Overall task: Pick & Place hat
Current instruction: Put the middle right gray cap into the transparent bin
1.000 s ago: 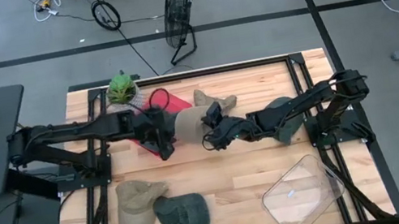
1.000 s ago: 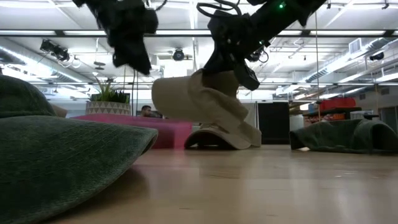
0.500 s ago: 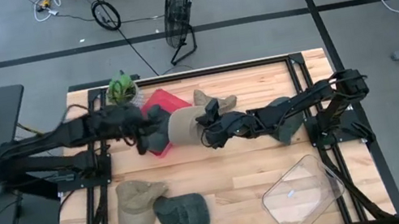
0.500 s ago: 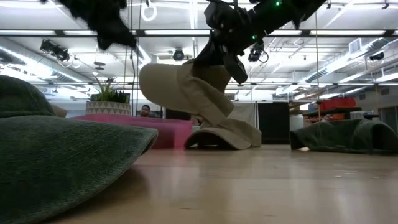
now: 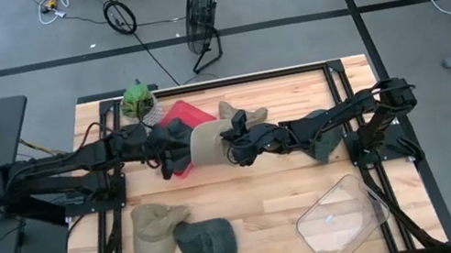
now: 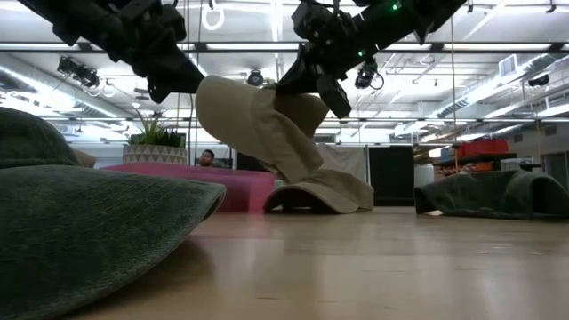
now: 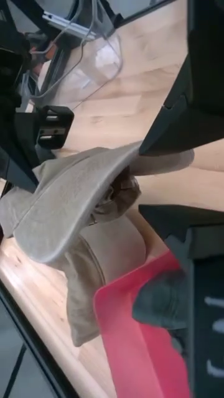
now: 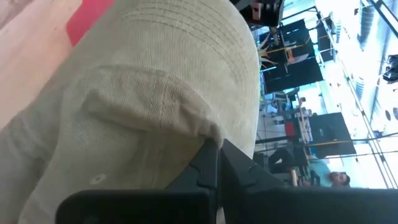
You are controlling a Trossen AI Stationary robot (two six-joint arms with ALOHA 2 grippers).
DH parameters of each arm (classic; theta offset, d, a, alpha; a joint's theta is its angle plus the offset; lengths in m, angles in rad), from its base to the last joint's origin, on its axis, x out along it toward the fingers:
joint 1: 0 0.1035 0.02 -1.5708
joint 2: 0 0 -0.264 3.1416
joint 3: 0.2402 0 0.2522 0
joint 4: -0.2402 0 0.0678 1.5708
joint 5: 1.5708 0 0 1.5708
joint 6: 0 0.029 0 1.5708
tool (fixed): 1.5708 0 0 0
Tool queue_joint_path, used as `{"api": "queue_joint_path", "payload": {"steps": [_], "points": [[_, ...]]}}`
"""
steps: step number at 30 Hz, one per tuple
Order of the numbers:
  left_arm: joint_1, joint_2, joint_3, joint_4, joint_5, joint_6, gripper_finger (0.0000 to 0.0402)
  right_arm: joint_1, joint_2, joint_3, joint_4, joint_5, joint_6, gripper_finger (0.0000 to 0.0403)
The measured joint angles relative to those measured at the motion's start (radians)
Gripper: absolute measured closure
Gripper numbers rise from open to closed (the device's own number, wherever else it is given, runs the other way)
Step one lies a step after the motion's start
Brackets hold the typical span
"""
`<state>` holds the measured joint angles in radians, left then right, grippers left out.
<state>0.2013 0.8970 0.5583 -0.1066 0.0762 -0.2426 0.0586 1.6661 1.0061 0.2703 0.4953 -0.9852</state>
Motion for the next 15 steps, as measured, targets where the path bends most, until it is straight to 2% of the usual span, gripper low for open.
{"api": "queue_joint_path", "payload": {"steps": [6,11,13,15], "points": [[-0.001,0.000,0.000,0.001,0.001,-0.043,0.0216,0.000,0.000,0.000,-0.003,-0.003,-0.002,0.0401],[-0.003,0.000,0.001,0.000,-0.001,-0.097,0.0205,0.002,0.000,0.000,-0.027,-0.007,0.002,0.0401],[-0.004,0.000,0.001,0.000,-0.003,-0.110,0.0207,0.009,0.000,0.000,-0.033,0.029,0.009,0.0401],[-0.004,0.000,0.001,0.000,-0.004,-0.114,0.0209,0.027,0.000,0.000,-0.045,0.122,0.009,0.0401]]}}
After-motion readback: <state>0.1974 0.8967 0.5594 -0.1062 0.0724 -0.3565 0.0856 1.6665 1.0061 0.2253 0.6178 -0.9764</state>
